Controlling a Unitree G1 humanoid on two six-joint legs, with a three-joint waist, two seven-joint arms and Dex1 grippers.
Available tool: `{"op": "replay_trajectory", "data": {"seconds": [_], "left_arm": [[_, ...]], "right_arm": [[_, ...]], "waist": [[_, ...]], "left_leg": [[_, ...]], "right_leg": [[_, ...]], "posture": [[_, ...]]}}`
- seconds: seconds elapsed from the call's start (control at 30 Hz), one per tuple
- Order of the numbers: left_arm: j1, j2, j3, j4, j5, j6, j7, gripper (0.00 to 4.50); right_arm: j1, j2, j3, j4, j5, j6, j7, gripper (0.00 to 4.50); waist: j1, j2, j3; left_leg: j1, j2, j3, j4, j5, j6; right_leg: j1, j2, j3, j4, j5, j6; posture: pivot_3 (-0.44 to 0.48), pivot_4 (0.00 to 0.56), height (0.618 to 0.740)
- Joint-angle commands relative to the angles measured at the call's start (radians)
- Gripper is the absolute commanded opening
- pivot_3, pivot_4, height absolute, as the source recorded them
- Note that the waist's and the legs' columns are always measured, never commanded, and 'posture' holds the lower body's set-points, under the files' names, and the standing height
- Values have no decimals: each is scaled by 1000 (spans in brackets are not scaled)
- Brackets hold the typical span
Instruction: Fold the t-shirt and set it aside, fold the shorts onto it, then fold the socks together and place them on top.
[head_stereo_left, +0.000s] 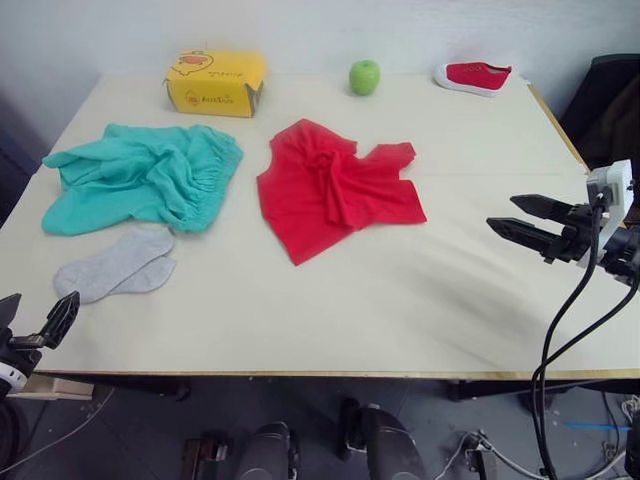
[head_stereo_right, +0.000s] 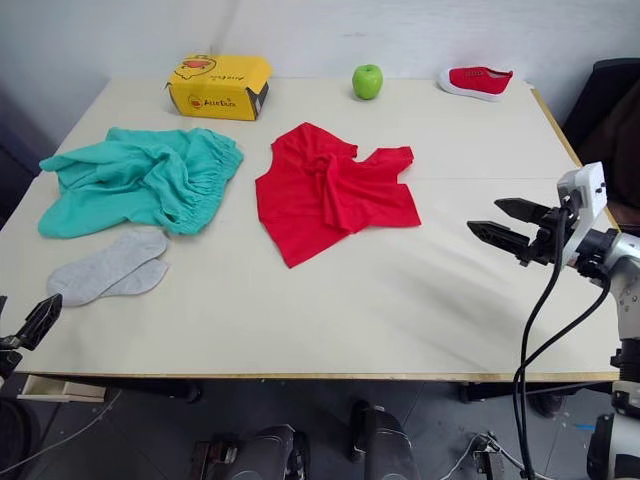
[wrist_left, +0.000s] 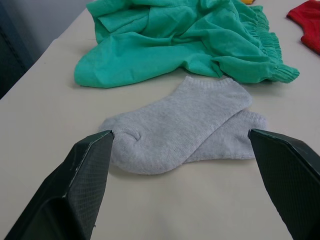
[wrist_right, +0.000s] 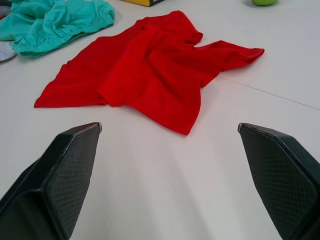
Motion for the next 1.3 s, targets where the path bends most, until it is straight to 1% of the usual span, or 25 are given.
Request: {"op": "replay_trajectory", "data": {"seconds": [0.03,0.37,0.5,0.57,0.63,0.73,0.77,0.83,0.87,0.9,0.93,0.97,1.0,1.1,1.2,1.3], "left_arm": [[12,10,30,-39,-9,2,17,4500],[15,12,6,-58,13,7,29,4500],[-2,22,-21,-55,28,4,31,4500],[-4,32,-53,-59,57,-1,29,4500],[9,45,-94,-85,73,-3,1,4500],[-34,110,-182,-111,53,29,-64,4500],[-71,136,-219,-109,42,37,-88,4500],[-185,218,-380,-89,71,19,-193,4500],[-226,247,-439,-77,86,10,-232,4500],[-281,270,-509,-54,113,-4,-268,4500],[-318,283,-550,-34,129,-13,-288,4500],[-399,288,-629,8,159,-29,-323,4500],[-490,286,-713,63,195,-51,-364,4500],[-673,261,-862,199,268,-104,-456,4500],[-896,180,-1044,425,400,-238,-572,4500],[-1036,102,-1155,650,529,-407,-628,4500]], "right_arm": [[-7,-2,-28,-43,21,9,-8,4475],[-12,-3,-15,-64,10,8,-24,4475],[-19,-5,-11,-67,3,1,-25,4475],[-27,4,-11,-72,-1,-10,-39,4475],[-31,16,-3,-94,-6,-20,-56,4475],[-44,37,41,-156,-20,-13,-71,4475],[-48,40,69,-175,-40,-25,-67,4475],[-68,49,158,-194,-103,-56,-58,4475],[-77,53,187,-196,-125,-68,-55,4475],[-92,61,217,-190,-147,-79,-57,4475],[-104,67,234,-183,-162,-86,-58,4475],[-123,74,270,-171,-195,-107,-56,4475],[-140,80,312,-157,-232,-131,-49,4475],[-180,94,394,-108,-322,-197,-36,4475],[-253,140,488,28,-445,-287,-57,4475],[-324,190,528,172,-530,-344,-103,4475]], "waist": [[0,0,0],[1,0,0],[1,0,0],[1,0,0],[1,0,0],[1,0,0],[1,0,0],[6,0,0],[7,0,0],[6,0,0],[3,1,0],[2,1,0],[1,2,-1],[-3,2,0],[-3,2,0],[-5,2,0]], "left_leg": [[0,0,0,0,0,0],[0,0,0,0,0,0],[0,0,0,0,0,0],[0,0,0,0,0,0],[0,0,0,0,0,0],[0,0,0,0,0,0],[0,0,0,0,0,-1],[0,0,0,0,0,-1],[0,0,0,0,0,-2],[0,0,0,0,1,-2],[0,0,0,0,1,-2],[0,0,1,0,1,-2],[0,0,1,0,1,-2],[-2,0,2,0,3,-2],[-1,0,4,0,3,-3],[-1,-1,4,2,4,-2]], "right_leg": [[0,0,0,0,0,0],[0,0,0,0,0,0],[0,0,0,0,0,0],[0,0,0,0,0,0],[0,0,0,0,0,0],[0,0,0,0,0,0],[0,0,0,1,0,0],[0,0,0,2,0,0],[0,0,0,2,0,0],[0,0,0,2,0,0],[0,0,0,2,0,-1],[0,0,0,2,0,-1],[-1,0,0,4,0,-1],[-2,0,-2,6,0,-1],[-1,1,-2,5,0,-1],[-1,1,-2,6,1,-1]], "posture": [[0,150,740],[0,150,740],[0,150,740],[0,150,740],[0,150,740],[0,150,740],[0,150,740],[0,150,740],[0,150,740],[0,150,740],[0,150,740],[0,150,740],[0,150,740],[0,150,740],[0,150,740],[0,150,740]]}}
